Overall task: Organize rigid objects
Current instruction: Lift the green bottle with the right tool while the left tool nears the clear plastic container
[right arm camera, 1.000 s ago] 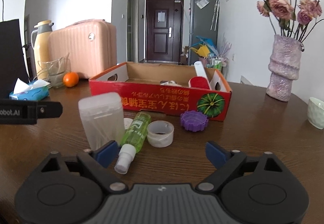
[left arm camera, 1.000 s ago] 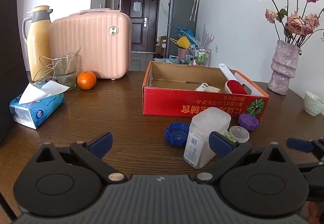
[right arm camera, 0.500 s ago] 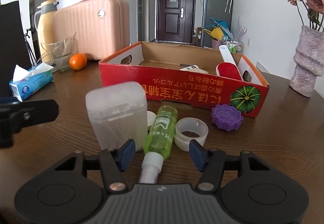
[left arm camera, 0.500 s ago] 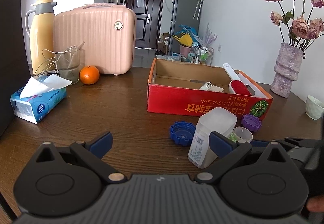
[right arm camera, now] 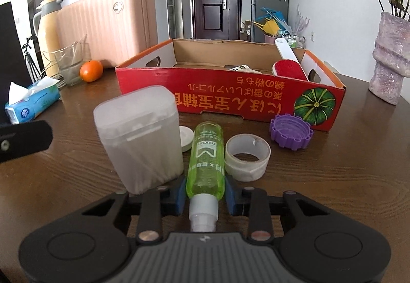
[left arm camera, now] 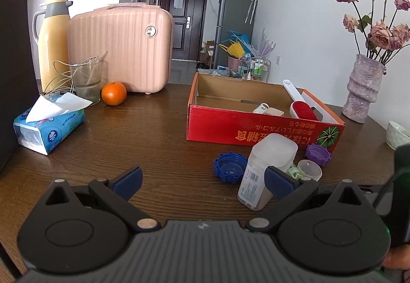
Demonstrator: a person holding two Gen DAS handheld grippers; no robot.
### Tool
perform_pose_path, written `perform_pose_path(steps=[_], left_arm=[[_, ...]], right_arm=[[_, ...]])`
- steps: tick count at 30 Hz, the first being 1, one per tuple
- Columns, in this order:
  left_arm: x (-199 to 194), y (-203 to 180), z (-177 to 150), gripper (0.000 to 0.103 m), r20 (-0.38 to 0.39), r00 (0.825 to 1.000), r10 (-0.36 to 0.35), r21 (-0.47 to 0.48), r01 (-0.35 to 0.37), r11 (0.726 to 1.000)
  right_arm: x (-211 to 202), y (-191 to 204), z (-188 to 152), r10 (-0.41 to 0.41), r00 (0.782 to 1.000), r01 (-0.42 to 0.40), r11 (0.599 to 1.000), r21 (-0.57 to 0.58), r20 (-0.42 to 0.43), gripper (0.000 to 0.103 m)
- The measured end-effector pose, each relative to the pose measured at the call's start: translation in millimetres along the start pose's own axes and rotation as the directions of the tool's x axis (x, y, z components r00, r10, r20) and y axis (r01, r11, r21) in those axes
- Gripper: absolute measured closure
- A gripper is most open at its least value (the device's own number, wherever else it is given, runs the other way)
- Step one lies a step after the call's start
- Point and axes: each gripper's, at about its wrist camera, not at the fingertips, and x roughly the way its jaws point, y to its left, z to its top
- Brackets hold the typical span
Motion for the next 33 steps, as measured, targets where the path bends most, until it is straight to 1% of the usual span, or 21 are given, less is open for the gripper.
perform_pose_path(steps=[3, 6, 12, 14, 18, 22, 33], left_arm=[[-0.3, 0.5, 0.1, 0.000, 0.001, 1.000, 0.001, -0.003, -0.001, 1.000], [-0.3, 0.6, 0.1, 0.000, 0.001, 1.000, 0.001, -0.004, -0.001, 1.000], [-0.2, 0.8, 0.0, 0.000, 0.001, 1.000, 0.000, -0.002, 0.000, 1.000], [-0.1, 0.8, 0.1, 0.000, -0.001, 1.000, 0.000, -0.002, 0.000, 1.000], [0.1, 0.5, 0.3, 0.000, -0.001, 1.000, 0.000, -0.002, 0.000, 1.000], [0.1, 0.6, 0.2, 0.000, -0.001, 1.000, -0.001, -0.003, 0.001, 1.000], [3.7, -1.4, -2.4, 0.000, -0.004, 1.000, 0.002, 0.005, -0.002, 1.000]], right_arm=[[-5.2, -0.9, -3.3, 0.006, 1.000, -0.006, 1.000, -0.002, -0.006, 0.072], [-6.8, -1.4, -4.5, -0.005, 1.000, 0.005, 1.000, 0.002, -0.008, 0.072], [5.5, -3.9, 3.9, -0.030, 0.999, 0.030, 0.999, 0.022, -0.018, 0.070], [9.0, -2.6, 4.8, -0.038, 0.999, 0.038, 0.999, 0.016, -0.016, 0.072], [6.1, -1.5, 2.7, -0.017, 1.000, 0.017, 1.000, 0.013, 0.003, 0.073], [-5.1, -4.1, 2.2, -0.008, 0.999, 0.007, 1.000, 0.026, 0.045, 0.073], [-36.4, -15.7, -0.1, 0.016, 0.992, -0.024, 0.998, 0.063, 0.122, 0.073]])
